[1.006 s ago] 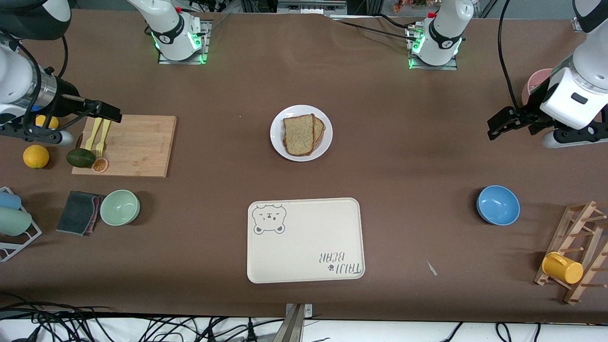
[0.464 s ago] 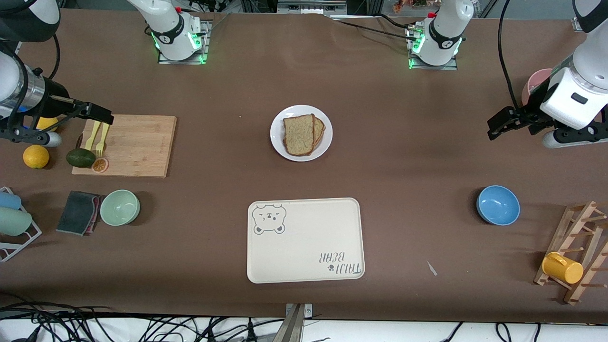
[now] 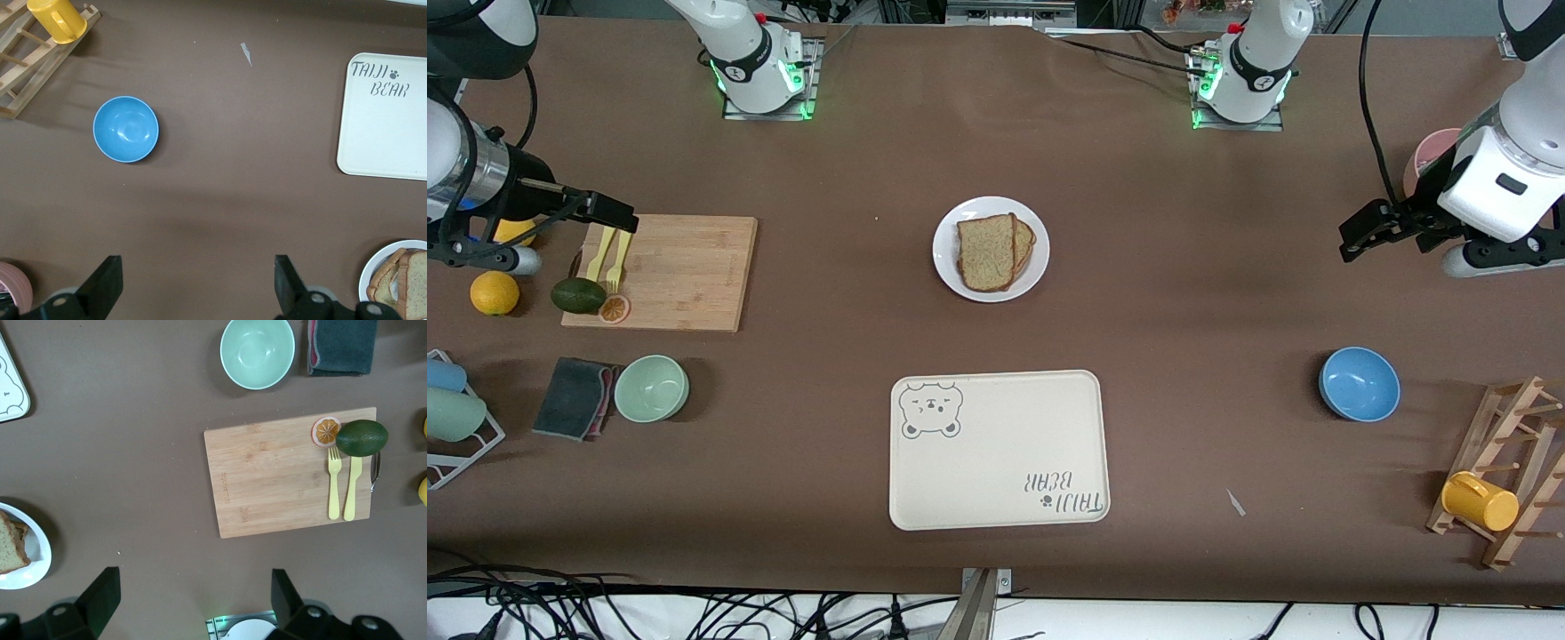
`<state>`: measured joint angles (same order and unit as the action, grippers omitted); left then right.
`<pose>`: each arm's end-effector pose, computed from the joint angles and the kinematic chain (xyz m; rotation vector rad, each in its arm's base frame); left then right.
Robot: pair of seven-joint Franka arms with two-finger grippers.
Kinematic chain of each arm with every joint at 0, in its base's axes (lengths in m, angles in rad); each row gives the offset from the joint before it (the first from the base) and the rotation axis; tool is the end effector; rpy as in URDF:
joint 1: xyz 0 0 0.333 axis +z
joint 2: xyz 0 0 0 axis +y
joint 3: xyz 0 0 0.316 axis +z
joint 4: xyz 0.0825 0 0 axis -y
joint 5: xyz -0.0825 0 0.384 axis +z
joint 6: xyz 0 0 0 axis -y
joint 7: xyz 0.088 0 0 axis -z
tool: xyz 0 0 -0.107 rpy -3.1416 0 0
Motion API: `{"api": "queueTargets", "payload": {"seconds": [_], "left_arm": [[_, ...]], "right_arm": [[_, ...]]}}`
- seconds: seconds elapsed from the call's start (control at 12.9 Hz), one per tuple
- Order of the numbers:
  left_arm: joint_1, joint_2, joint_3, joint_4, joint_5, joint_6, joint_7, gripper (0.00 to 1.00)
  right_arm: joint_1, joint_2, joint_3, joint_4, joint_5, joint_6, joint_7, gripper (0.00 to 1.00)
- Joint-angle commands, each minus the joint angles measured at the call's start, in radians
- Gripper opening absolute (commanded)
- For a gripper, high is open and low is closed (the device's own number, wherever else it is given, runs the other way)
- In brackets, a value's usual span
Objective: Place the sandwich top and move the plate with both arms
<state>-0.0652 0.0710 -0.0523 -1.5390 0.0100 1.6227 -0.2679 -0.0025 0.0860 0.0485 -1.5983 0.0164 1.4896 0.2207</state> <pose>0.5772 -0.0660 0.6039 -3.1290 -0.2353 -0.0216 0.5652 0.0268 0.5573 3.1092 -0.2723 -0.3062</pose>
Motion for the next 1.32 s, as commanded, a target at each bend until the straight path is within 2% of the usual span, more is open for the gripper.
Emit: {"api": "queueTargets", "payload": {"seconds": [0.0,0.46,0.77,1.24], "left_arm": [[-0.001,0.01,-0.001,0.031,0.016,-0.027,0.012,1.0],[-0.001,0.01,-0.001,0.031,0.018,-0.027,0.012,1.0],[-0.001,0.01,-0.001,0.031,0.018,-0.027,0.012,1.0],[-0.001,0.009,-0.001,0.031,0.018,-0.027,0.012,1.0]], "right_arm": [[-0.005,-0.002,0.008,0.006,0.003,0.0,-0.004,1.0],[-0.002,-0.002,0.008,0.008,0.0,0.003,0.0,1.0],[0.001,-0.002,0.014,0.021,-0.01,0.067,0.003,1.0],[0.006,-0.005,0.019,0.023,-0.013,0.087,0.015,1.0]]}}
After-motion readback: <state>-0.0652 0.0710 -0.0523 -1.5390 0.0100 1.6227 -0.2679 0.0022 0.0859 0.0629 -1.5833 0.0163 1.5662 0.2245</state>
